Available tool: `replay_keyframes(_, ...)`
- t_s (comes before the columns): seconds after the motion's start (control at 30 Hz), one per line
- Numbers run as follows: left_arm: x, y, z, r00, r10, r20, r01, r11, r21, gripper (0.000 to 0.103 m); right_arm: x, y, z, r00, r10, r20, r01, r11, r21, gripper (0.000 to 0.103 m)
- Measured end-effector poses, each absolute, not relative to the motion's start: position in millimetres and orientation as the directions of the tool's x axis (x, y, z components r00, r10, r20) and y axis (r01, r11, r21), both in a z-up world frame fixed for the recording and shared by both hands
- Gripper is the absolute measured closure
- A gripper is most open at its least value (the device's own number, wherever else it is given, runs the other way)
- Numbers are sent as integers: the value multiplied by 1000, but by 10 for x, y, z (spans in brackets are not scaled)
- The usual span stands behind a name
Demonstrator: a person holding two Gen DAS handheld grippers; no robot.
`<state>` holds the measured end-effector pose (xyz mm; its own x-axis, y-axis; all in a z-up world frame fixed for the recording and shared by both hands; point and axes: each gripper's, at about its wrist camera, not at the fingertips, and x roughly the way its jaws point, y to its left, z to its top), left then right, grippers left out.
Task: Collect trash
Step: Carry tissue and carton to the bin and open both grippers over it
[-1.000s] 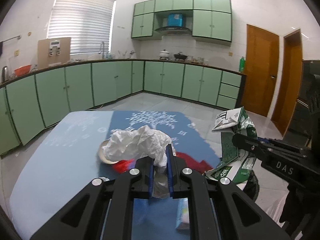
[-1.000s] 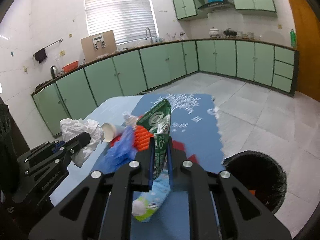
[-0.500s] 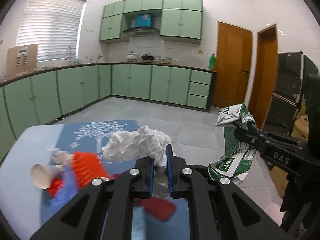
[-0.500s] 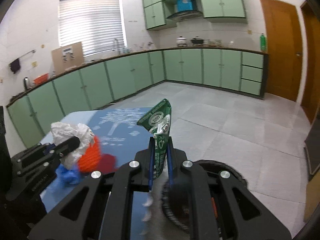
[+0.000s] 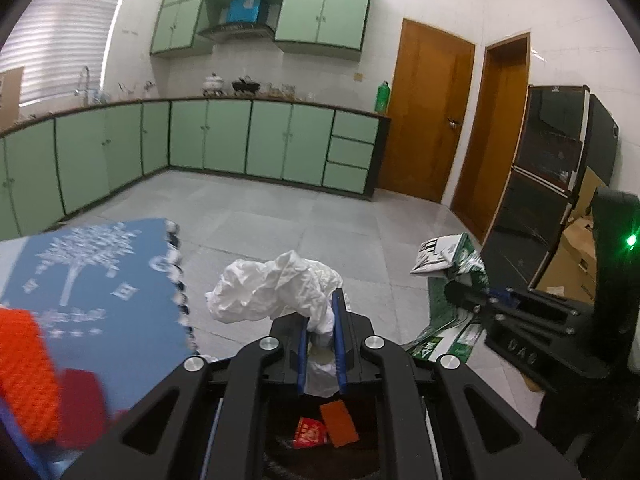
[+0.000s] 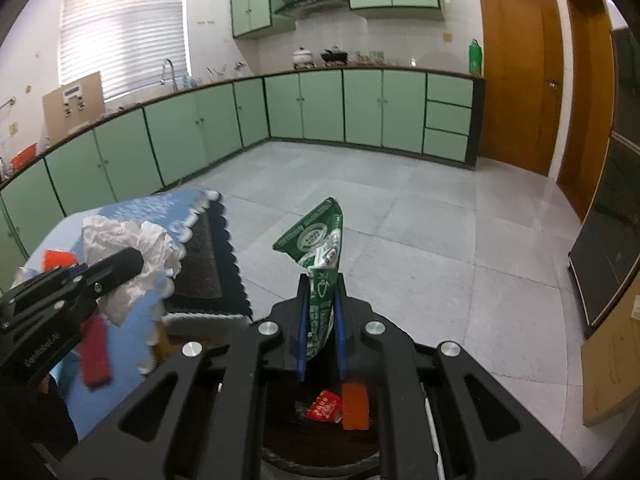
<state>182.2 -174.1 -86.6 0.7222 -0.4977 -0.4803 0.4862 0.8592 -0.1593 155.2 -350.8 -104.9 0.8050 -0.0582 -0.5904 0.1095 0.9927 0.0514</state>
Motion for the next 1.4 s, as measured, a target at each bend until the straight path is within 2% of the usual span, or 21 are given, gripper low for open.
replay_keyframes(0.33,2191,-2272,-1313,647,-506,-571,512,843,-167,92,1935,-3917,-1663,742,-54,-668,144,986,81,92)
replay_keyframes(0.43,2299,-2361,-1374,623,-513,-590,520,836,-176,88,2049,-3945,-1773,714,-47,-698,140,987,77,88)
replay_keyframes(0.6,2346,-2388,-1405,606,-523,-600,523,830,-196,75,2044,-3996,-1873,701,-64,-710,162,984,71,62)
replay_keyframes(0.63,2347,-2372,-1387,607,-523,-598,521,830,-198,68,2039,-4026,-1878,701,-67,-710,169,983,74,48)
replay_keyframes(0.67,2358,-2352,-1376,612,-521,-595,517,833,-197,62,2017,-4032,-1870,704,-72,-706,175,982,75,45)
replay_keyframes(0.7,2356,-2330,-1361,615,-519,-593,514,835,-197,61,2004,-4034,-1862,705,-75,-705,179,981,74,43)
replay_keyframes(0.73,2349,-2296,-1334,618,-519,-590,512,835,-199,61,1992,-4033,-1849,704,-81,-705,183,981,70,34)
replay_keyframes(0.77,2334,-2258,-1297,624,-517,-586,507,838,-199,60,1971,-4027,-1824,705,-93,-703,194,979,66,20)
replay_keyframes(0.83,2294,-2165,-1208,641,-512,-572,495,845,-202,54,1908,-3993,-1732,723,-112,-682,209,976,61,13)
replay_keyframes(0.9,2222,-2046,-1097,664,-504,-552,481,854,-200,45,1834,-3894,-1603,736,-109,-668,202,977,63,11)
replay_keyframes(1.1,1866,-1467,-698,748,-443,-495,424,892,-157,37,1563,-3525,-1214,796,-69,-601,158,983,97,8)
replay_keyframes(1.4,1369,-407,-497,835,-267,-481,257,963,-88,37,1232,-2689,-868,849,17,-529,63,989,132,8)
